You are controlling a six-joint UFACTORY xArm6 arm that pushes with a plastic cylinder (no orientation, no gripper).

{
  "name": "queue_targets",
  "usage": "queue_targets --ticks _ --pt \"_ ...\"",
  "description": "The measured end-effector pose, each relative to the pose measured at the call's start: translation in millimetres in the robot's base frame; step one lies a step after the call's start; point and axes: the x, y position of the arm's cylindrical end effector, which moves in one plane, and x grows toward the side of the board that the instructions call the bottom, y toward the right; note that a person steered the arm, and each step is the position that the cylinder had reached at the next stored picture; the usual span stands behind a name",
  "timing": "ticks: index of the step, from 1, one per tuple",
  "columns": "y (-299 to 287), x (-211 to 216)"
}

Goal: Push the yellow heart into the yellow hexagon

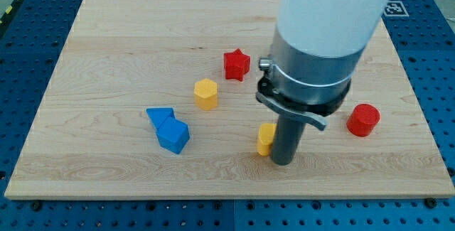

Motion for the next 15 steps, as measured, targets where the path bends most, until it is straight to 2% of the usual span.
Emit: queue_targets --ticks 2,4,6,10,12,13,15 --pt "-37 -17" --pt "-11 -36" --pt "48 -35" --pt "-30 -53" --pt "33 -42" --pt "34 -61" --pt "26 -71"
